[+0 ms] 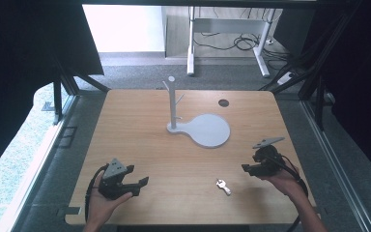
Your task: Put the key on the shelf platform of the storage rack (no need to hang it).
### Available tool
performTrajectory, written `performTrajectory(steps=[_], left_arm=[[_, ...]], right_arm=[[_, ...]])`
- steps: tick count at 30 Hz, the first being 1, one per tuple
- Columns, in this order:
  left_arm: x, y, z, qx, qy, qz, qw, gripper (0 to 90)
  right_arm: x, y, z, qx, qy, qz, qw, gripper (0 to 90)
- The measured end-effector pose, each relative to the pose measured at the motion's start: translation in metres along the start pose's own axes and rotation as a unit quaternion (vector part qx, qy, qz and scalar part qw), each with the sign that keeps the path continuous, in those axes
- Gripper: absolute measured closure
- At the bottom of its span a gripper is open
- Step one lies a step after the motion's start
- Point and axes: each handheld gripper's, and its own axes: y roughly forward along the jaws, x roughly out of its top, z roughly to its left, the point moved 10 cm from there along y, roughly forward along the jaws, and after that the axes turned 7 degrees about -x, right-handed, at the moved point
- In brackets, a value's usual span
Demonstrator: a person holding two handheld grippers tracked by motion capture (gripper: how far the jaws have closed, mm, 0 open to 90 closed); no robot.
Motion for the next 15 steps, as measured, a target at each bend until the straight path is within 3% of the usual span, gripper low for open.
performTrajectory(steps=[15], left_arm=[[-0.001, -0.001, 0.0, 0.0, -0.001, 0.0, 1.0, 28.0]], right_arm=[[0.016, 0.001, 0.014, 0.011, -0.019, 0.029, 0.9993, 44.2]])
